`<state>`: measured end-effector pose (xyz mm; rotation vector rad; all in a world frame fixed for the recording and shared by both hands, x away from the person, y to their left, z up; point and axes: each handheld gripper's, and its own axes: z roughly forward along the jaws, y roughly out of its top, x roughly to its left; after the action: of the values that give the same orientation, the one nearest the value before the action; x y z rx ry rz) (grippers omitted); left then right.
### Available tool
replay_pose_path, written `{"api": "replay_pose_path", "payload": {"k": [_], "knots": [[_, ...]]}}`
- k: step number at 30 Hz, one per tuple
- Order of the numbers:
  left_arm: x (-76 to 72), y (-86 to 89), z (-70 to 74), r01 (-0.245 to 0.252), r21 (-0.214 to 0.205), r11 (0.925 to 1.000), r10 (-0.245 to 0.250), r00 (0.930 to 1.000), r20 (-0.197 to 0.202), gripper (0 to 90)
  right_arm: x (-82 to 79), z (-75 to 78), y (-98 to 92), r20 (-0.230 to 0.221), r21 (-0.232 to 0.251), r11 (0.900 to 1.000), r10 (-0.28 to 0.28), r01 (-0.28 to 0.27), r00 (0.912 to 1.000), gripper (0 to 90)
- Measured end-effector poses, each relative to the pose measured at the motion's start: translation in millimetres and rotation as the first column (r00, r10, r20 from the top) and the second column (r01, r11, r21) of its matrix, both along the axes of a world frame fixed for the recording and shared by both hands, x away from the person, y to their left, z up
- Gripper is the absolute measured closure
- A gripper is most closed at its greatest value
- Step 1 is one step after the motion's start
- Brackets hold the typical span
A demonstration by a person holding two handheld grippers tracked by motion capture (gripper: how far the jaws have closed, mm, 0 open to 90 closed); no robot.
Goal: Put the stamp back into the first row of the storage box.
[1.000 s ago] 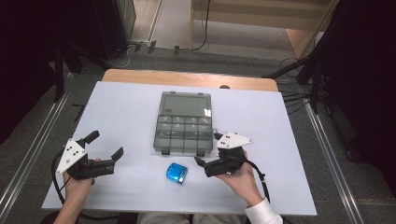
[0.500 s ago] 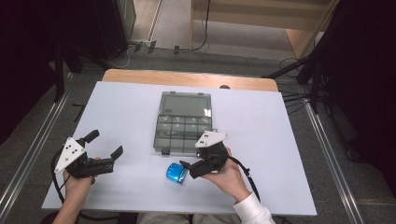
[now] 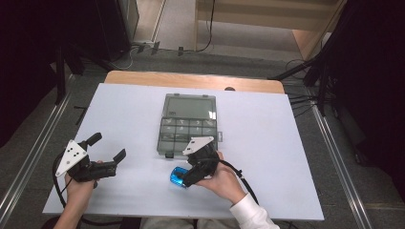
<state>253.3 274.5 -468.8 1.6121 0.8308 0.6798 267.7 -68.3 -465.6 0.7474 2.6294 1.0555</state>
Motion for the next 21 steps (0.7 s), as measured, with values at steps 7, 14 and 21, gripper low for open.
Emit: {"api": "replay_pose_path", "payload": {"k": [7,14,21], "knots": [[0.1,-0.1,0.0,0.002,0.001,1.0,-0.002,1.0,-0.001,0.0,-0.5,-7.8,14.1,-0.04,-0.054,0.9973,0.047,-0.049,0.9981,0.0],[-0.3,1.1,0.6,-0.002,0.001,1.0,0.002,1.0,-0.001,0.0,-4.1,-17.3,25.4,-0.078,-0.149,0.9843,0.083,-0.094,0.9935,0.0],[-0.1,0.3,0.2,-0.001,-0.001,1.0,0.001,1.0,-0.005,0.0,-2.4,-28.0,31.5,-0.133,-0.24,0.9625,0.096,-0.126,0.9864,5.2]]}}
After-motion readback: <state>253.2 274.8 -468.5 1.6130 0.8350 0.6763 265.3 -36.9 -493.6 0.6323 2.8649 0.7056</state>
